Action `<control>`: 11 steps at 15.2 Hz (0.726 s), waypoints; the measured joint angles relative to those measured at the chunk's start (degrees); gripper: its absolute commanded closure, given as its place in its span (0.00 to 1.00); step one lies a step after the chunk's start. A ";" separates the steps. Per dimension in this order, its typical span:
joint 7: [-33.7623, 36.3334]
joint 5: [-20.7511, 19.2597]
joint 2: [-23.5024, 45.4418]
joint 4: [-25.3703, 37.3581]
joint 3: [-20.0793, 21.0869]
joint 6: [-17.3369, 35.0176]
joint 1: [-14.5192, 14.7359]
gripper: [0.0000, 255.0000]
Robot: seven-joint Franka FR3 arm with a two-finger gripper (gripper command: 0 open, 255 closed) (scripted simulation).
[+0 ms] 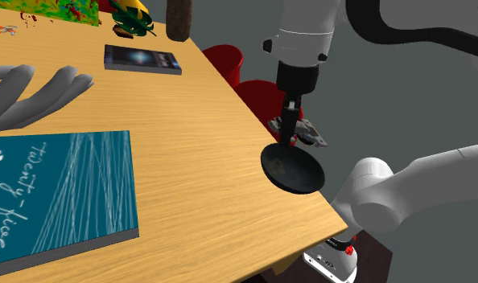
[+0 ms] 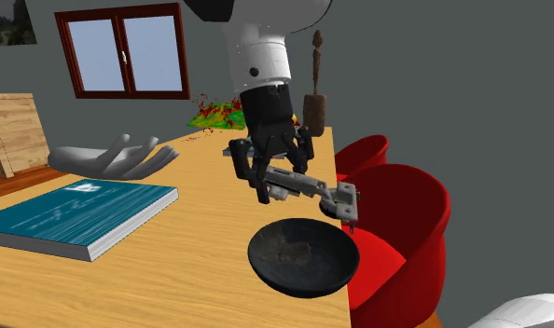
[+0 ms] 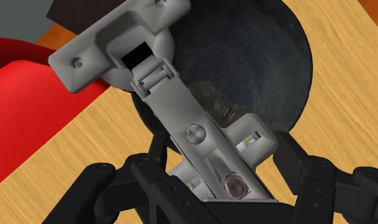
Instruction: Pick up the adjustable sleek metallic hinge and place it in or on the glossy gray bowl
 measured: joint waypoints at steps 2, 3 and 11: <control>1.32 1.66 -3.48 -2.16 0.75 -1.18 1.12 1.00; 1.80 2.24 -4.50 -2.94 1.07 -1.35 1.48 1.00; 2.16 3.69 -6.91 -9.97 2.17 3.33 2.32 1.00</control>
